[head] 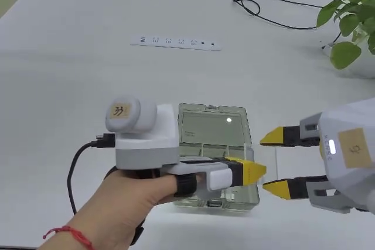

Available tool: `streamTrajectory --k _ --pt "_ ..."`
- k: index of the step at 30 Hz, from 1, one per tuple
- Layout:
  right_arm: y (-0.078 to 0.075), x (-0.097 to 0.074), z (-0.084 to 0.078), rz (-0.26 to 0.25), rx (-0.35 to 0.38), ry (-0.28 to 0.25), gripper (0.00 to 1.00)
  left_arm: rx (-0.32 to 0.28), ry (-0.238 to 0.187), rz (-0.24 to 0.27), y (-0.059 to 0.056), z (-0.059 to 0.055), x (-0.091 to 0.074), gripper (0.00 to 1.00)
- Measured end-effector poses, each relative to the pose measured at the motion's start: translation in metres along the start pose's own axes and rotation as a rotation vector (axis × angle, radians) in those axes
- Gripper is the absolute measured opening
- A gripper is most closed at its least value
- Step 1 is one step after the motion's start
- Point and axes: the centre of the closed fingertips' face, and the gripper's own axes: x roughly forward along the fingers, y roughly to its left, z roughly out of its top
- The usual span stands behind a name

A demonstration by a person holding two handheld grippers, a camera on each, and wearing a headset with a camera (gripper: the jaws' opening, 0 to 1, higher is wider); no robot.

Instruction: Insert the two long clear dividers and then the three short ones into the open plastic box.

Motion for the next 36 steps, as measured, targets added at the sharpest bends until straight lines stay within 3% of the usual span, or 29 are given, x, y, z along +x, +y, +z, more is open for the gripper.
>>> streamTrajectory --k 9,14,17,19,22,24,28,36 --pt "-0.002 0.001 0.001 -0.008 -0.002 0.001 0.35 -0.031 -0.024 -0.002 0.001 0.001 -0.001 0.00" --pt "-0.006 -0.004 0.005 0.017 0.063 -0.058 0.35 0.049 -0.008 0.017 0.006 -0.002 -0.005 0.00" --pt "-0.012 -0.011 0.007 0.058 0.160 -0.131 0.33 0.170 0.014 0.004 0.003 -0.003 -0.009 0.00" --pt "-0.012 -0.015 0.009 0.097 0.218 -0.173 0.30 0.284 0.042 -0.008 -0.001 -0.007 -0.011 0.00" --pt "-0.007 -0.021 0.016 0.214 0.296 -0.254 0.23 0.434 0.072 -0.051 -0.011 -0.014 -0.013 0.00" --pt "-0.005 -0.024 0.019 0.267 0.311 -0.283 0.18 0.520 0.081 -0.064 -0.015 -0.016 -0.013 0.00" --pt "0.006 -0.026 0.025 0.374 0.310 -0.304 0.15 0.625 0.094 -0.097 -0.020 -0.020 -0.015 0.00" --pt "0.019 -0.024 0.033 0.473 0.276 -0.305 0.08 0.689 0.089 -0.131 -0.027 -0.021 -0.019 0.00"
